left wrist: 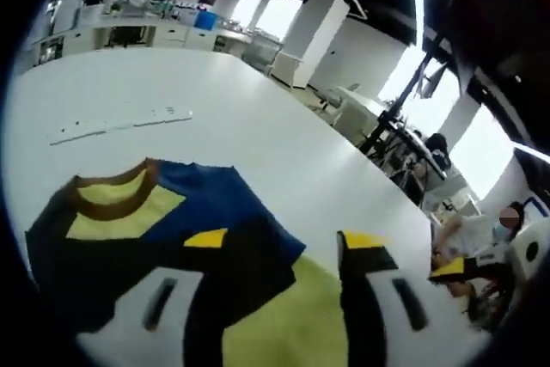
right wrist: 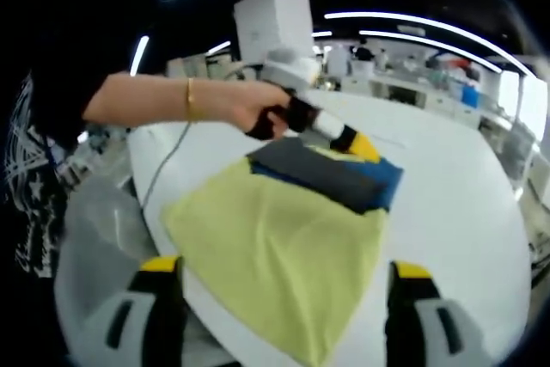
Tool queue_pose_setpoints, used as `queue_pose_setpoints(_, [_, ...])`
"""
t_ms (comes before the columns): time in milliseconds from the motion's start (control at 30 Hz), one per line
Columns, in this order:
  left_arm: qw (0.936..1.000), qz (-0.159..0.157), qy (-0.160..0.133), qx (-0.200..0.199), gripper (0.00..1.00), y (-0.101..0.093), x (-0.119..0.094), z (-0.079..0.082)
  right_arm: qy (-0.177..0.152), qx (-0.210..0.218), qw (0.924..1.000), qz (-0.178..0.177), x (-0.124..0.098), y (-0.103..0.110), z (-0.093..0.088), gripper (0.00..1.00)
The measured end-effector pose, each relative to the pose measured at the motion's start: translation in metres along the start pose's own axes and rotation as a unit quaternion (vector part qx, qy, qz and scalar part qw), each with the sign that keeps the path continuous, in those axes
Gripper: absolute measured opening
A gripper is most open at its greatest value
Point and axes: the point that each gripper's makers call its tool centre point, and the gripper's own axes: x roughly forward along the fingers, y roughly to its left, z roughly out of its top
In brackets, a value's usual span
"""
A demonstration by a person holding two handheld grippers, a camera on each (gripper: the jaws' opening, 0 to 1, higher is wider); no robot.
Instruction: Fold the garment on the visible template until the final outline fits inside the template.
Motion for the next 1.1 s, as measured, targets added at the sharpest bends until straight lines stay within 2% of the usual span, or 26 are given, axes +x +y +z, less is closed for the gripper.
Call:
queue_pose_setpoints(133, [0.9998,0.003,-0.013,0.017,0.72,0.003,-0.015,0.004,0.008,-0.009,0.9999,0.011,0.002,0.001,0.000,0.99])
queue_pose_setpoints(300, [0.9988,0.006,-0.038,0.031,0.89,0.006,-0.048,0.010,0.011,-0.017,0.9994,0.027,0.002,0.002,0.003,0.99])
queue_pose_setpoints(533, [0.9968,0.008,-0.051,0.061,0.99,0.011,-0.084,0.004,0.019,-0.033,0.9986,0.038,0.002,-0.002,0.004,0.99])
queue_pose_setpoints(667, [0.9948,0.013,-0.039,0.093,0.99,0.015,-0.104,-0.010,0.024,-0.040,0.9978,0.046,0.003,-0.002,0.003,0.99])
queue_pose_setpoints(800, [0.9957,-0.001,-0.036,0.085,0.99,0.011,-0.118,-0.020,0.032,-0.056,0.9967,0.049,0.003,-0.003,0.000,0.99])
queue_pose_setpoints(933, [0.9925,-0.006,-0.028,0.119,0.99,0.008,-0.140,-0.036,0.050,-0.068,0.9952,0.051,0.001,-0.007,-0.008,0.99])
queue_pose_setpoints(1100, [0.9914,-0.003,-0.024,0.129,0.99,0.004,-0.163,-0.056,0.062,-0.072,0.9940,0.054,-0.001,-0.010,-0.016,0.99])
